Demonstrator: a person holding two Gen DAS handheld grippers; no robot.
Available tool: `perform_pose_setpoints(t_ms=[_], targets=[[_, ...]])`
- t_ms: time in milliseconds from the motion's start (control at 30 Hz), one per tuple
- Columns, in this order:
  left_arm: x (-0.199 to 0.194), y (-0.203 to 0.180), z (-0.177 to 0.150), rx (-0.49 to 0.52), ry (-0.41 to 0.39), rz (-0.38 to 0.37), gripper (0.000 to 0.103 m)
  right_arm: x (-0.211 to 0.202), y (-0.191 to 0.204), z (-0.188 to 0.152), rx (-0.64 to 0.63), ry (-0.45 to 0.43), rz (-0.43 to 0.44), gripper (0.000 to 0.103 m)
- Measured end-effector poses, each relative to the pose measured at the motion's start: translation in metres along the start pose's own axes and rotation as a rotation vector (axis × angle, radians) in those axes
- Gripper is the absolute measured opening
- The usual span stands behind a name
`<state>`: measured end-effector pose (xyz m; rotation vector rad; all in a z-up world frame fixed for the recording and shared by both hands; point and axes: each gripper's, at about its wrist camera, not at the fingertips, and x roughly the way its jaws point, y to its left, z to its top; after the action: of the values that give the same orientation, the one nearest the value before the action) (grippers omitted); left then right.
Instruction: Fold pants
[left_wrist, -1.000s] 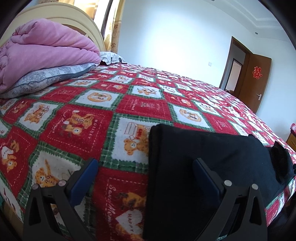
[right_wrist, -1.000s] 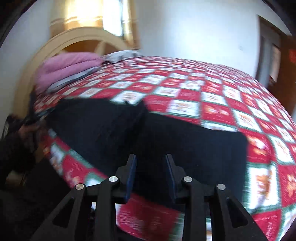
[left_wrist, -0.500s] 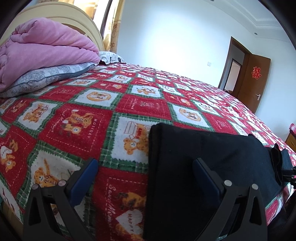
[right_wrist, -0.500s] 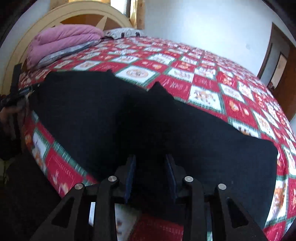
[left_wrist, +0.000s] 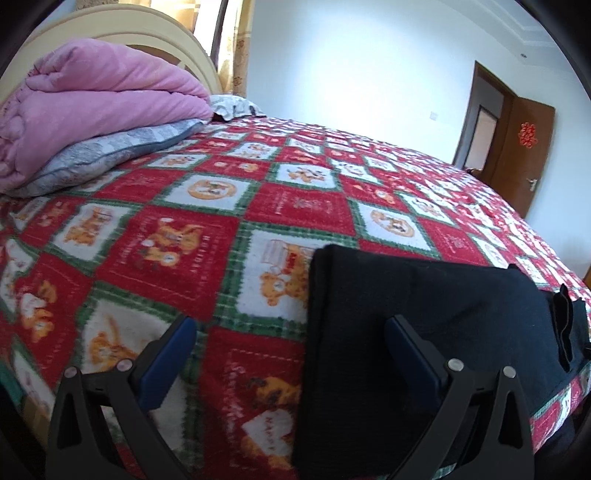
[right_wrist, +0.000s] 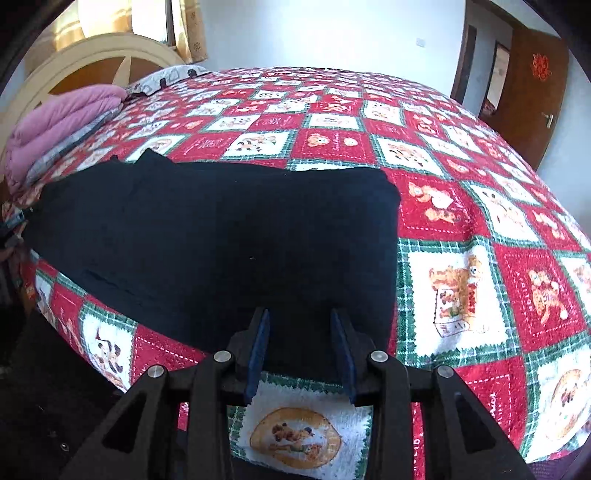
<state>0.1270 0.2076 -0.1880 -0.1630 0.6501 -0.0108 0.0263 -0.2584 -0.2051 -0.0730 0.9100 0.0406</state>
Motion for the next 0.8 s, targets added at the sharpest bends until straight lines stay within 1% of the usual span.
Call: perform_pose_setpoints(t_ms=[100,133,300,367,433,533,667,733,800], targets=[[0.001,0.005,-0.005,-0.04,0.027,-0.036,0.103,-0.001,0.003,-0.003,-0.012,-0.016,-0.019,0.039],[0.002,0.004,-0.008,-0.051,0.017,-0.039,0.103,-0.002,0.004,-0.003,-0.009,-0.026,-0.02,0.039],[0.001,-0.006,-0.01,-0.027,0.012,-0.033,0.103,-0.005,0.003,0.002,0.042,-0.072,-0.001,0.039],[0.002,-0.018,-0.011,0.031,0.015,-0.019,0.102,-0.008,0.003,0.003,0.05,-0.098,-0.005,0.039],[0.002,-0.029,-0.014,0.081,0.005,0.0,0.093,-0.009,0.005,0.002,0.043,-0.109,-0.02,0.039],[0.0,-0.03,-0.014,0.05,0.007,-0.023,0.089,-0.008,0.007,0.002,0.038,-0.117,-0.031,0.039],[0.0,-0.019,-0.013,-0.015,0.022,-0.071,0.084,-0.008,0.008,0.002,0.032,-0.124,-0.035,0.039],[0.0,-0.018,-0.012,-0.016,0.03,-0.073,0.079,-0.007,0.008,0.002,0.031,-0.121,-0.035,0.039],[-0.002,-0.021,-0.013,0.007,0.039,-0.065,0.076,-0.006,0.008,0.001,0.028,-0.119,-0.036,0.039]])
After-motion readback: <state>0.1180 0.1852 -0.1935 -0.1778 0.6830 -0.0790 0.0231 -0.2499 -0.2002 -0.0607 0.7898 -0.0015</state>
